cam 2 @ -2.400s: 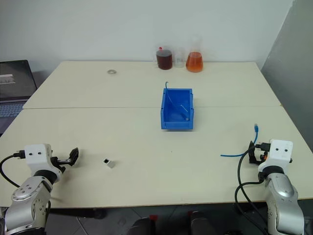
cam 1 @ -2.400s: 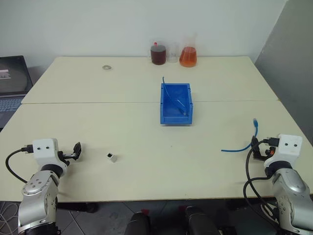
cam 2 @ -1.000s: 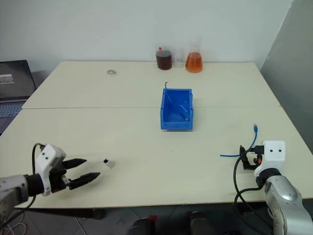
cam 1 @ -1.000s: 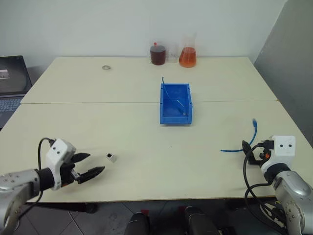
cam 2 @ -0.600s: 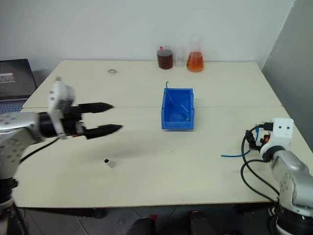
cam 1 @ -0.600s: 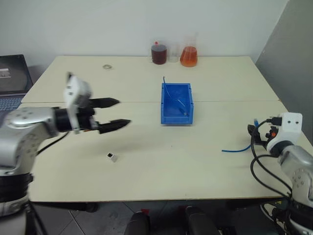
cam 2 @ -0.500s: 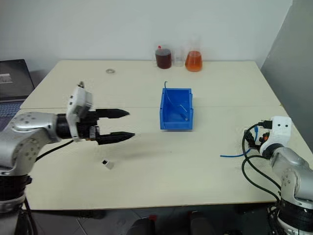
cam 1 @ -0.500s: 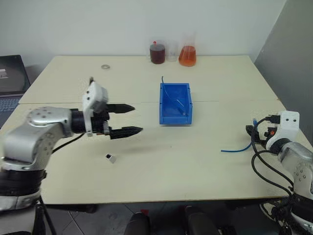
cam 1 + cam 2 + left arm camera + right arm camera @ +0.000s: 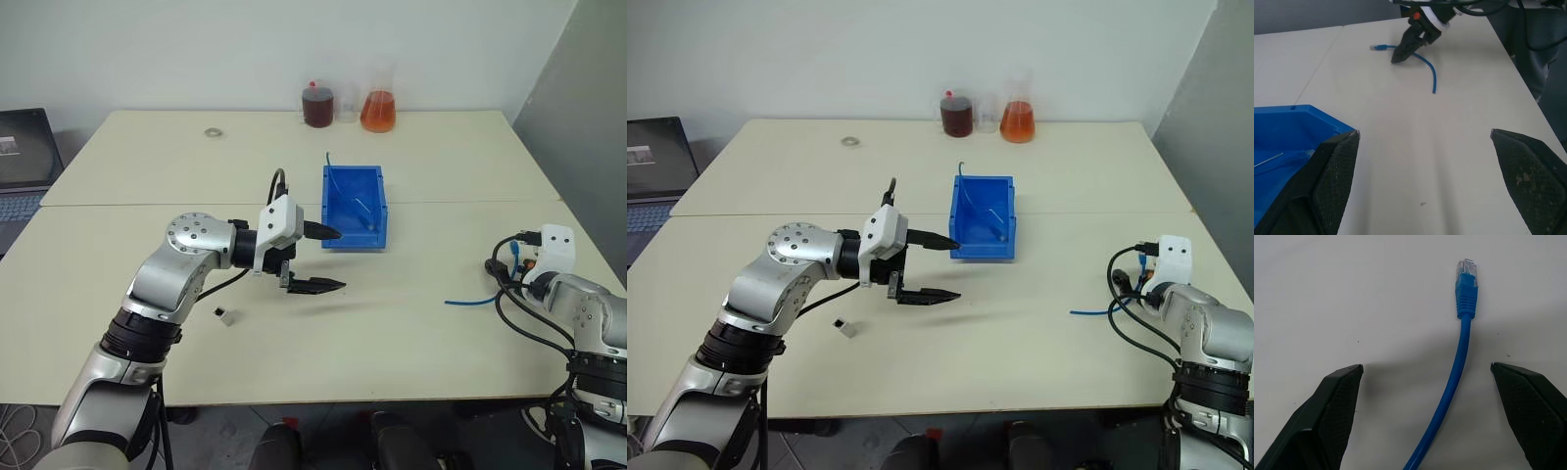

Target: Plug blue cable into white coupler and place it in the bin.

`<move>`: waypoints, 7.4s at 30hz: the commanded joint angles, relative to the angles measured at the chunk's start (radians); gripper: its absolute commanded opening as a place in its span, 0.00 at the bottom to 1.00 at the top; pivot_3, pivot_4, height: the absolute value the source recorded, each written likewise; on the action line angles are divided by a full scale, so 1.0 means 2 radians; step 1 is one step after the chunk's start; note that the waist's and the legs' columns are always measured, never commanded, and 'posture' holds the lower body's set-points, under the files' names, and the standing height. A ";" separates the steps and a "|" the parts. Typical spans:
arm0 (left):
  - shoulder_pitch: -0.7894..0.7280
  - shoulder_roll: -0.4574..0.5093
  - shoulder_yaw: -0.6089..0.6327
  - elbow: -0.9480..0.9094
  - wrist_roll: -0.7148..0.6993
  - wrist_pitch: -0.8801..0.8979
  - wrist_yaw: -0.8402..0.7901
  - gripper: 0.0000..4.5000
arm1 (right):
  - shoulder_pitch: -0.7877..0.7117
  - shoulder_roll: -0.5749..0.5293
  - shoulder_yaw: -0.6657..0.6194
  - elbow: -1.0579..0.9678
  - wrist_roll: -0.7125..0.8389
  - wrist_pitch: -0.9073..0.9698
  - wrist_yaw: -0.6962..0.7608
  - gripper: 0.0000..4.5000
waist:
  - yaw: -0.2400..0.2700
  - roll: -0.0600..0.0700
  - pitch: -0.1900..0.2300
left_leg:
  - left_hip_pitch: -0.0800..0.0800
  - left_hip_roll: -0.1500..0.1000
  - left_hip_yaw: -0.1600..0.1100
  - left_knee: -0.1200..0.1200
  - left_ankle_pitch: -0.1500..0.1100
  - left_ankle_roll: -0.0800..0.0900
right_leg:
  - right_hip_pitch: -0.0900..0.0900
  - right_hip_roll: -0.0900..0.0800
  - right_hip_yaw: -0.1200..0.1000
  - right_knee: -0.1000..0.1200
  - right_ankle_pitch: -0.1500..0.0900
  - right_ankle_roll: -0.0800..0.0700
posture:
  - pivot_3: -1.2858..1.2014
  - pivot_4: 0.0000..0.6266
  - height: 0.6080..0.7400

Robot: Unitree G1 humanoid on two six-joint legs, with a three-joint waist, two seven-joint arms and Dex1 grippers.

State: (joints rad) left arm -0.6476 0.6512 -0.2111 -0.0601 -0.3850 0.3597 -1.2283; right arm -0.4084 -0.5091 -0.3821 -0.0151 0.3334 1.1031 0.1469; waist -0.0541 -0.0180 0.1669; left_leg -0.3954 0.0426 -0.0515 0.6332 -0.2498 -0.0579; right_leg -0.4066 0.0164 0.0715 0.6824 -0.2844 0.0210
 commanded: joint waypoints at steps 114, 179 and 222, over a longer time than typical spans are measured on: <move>0.087 0.022 -0.078 0.042 0.147 -0.126 -0.012 1.00 | 0.067 -0.101 0.176 -0.294 0.111 -0.099 0.337 0.99 | 0.010 -0.002 0.003 | -0.002 0.001 -0.001 0.006 -0.001 0.001 | 0.001 0.000 -0.001 0.000 0.001 0.002 | 0.52 0.24 1.00; -0.030 -0.149 0.281 -0.094 -0.391 0.477 0.308 0.05 | -0.111 -0.005 0.071 -0.138 0.541 0.017 0.088 1.00 | 0.008 -0.003 0.004 | -0.001 0.000 -0.002 0.007 0.000 0.001 | 0.000 0.000 -0.001 0.003 0.001 0.002 | 0.52 0.24 1.00; 0.024 -0.076 0.189 -0.131 -0.442 0.425 0.275 0.05 | -0.199 -0.047 0.131 -0.036 0.565 0.115 0.229 0.04 | 0.010 -0.003 0.004 | -0.001 0.000 -0.002 0.006 -0.001 0.001 | 0.000 0.000 -0.001 0.002 0.001 0.002 | 0.52 0.24 1.00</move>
State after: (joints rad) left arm -0.6054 0.4868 0.1703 -0.2872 -1.2565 1.2274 -0.6725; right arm -0.7734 -0.5934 -0.1115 -0.0772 1.4631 1.3317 0.5719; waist -0.0342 -0.0238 0.1746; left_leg -0.3984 0.0434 -0.0546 0.6456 -0.2508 -0.0565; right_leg -0.4060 0.0169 0.0696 0.6868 -0.2831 0.0248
